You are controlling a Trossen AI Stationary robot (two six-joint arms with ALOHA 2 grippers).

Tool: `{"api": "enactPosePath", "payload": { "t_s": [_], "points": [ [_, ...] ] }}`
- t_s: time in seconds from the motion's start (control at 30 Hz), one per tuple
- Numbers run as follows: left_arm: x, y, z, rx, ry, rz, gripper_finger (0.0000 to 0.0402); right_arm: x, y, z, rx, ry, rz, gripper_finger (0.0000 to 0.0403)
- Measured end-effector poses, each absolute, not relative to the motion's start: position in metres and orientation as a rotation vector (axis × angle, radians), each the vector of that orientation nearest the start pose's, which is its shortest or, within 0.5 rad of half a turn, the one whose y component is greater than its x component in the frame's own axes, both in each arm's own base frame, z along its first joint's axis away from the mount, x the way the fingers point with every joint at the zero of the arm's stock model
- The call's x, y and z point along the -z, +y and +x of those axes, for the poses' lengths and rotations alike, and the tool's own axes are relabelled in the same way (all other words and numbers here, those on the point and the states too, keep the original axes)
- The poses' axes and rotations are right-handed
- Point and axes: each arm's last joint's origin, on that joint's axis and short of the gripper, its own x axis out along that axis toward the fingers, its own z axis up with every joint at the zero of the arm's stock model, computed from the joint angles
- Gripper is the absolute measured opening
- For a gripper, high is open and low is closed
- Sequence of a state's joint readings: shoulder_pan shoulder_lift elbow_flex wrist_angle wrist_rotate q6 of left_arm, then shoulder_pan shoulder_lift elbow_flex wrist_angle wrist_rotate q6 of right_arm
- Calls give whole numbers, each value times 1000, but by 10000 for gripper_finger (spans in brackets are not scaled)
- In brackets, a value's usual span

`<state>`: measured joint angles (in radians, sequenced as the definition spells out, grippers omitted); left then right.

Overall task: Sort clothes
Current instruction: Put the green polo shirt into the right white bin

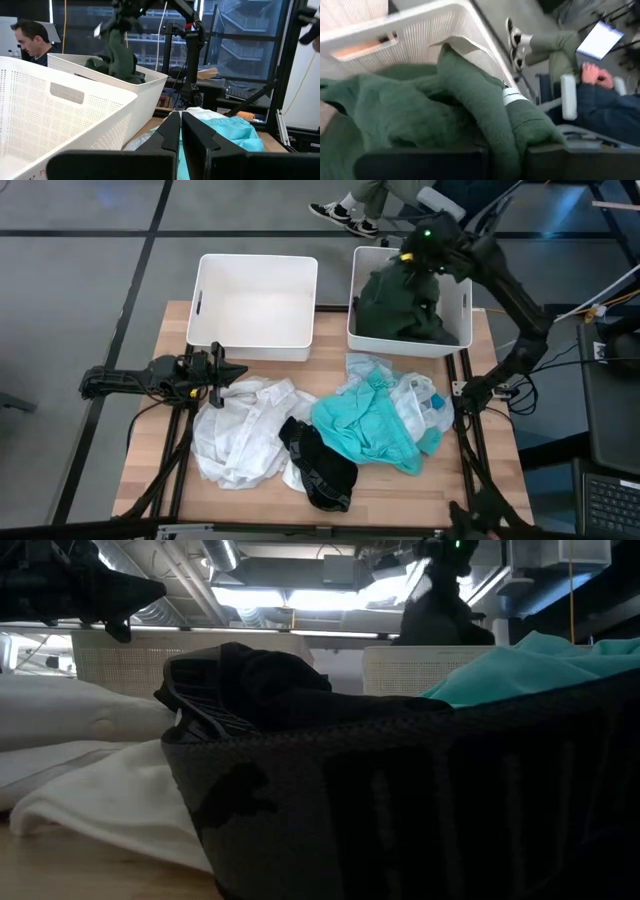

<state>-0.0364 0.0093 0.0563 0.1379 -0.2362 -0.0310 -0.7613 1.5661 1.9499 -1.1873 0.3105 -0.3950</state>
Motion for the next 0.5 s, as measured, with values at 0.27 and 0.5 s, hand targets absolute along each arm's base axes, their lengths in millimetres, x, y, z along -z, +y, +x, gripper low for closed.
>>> {"api": "enactPosePath", "payload": {
  "t_s": [0.27,0.5],
  "points": [
    [-195,3,92,-196,-186,-58,8,-388,-230,207,880,1087,-27,28],
    [-195,3,92,-196,-186,-58,8,-338,-243,208,880,1072,126,28]
  ]
}}
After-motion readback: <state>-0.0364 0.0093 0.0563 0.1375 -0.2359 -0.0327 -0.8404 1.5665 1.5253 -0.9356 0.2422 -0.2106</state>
